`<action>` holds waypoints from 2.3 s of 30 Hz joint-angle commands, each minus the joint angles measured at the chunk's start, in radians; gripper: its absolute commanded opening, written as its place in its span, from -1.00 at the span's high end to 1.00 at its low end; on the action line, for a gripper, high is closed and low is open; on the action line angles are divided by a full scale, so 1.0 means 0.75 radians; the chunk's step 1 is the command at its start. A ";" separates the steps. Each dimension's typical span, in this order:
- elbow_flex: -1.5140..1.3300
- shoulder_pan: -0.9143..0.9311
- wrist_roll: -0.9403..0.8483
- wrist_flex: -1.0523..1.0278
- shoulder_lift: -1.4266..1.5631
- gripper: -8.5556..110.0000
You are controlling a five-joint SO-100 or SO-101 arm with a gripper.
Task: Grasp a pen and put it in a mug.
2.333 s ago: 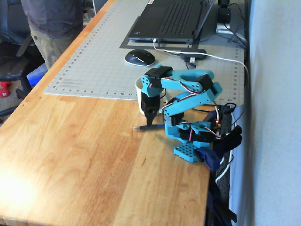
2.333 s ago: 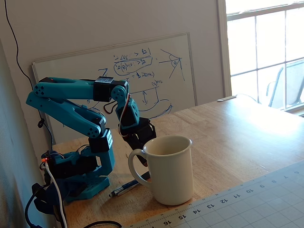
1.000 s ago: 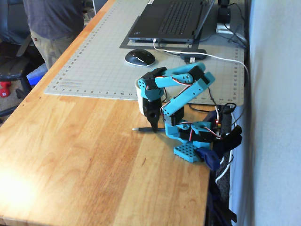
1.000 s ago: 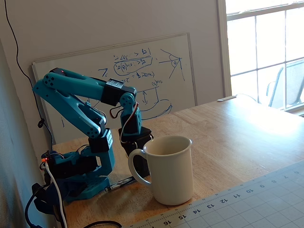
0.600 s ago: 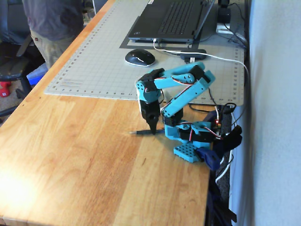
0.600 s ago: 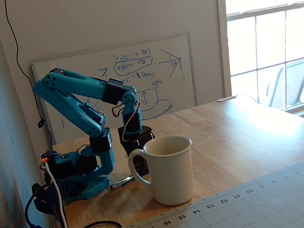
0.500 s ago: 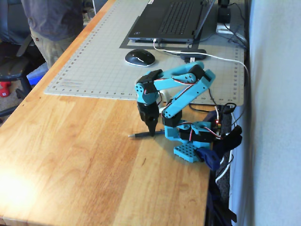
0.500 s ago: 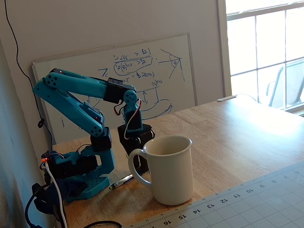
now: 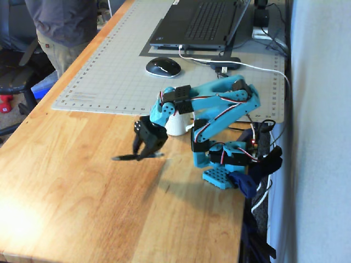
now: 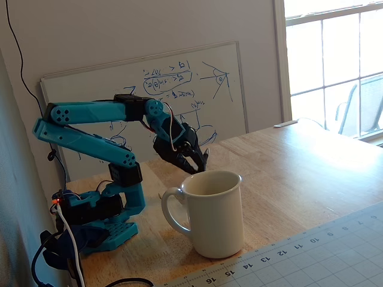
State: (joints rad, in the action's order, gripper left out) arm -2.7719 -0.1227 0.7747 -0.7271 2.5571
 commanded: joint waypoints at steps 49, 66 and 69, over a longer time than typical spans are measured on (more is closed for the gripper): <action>-0.082 1.364 0.890 1.088 0.652 0.84; -0.086 1.258 0.888 0.176 1.062 0.84; -0.094 1.250 0.888 0.143 1.072 0.84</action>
State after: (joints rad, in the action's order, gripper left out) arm -2.8593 0.8222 1.4450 -0.5967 3.3441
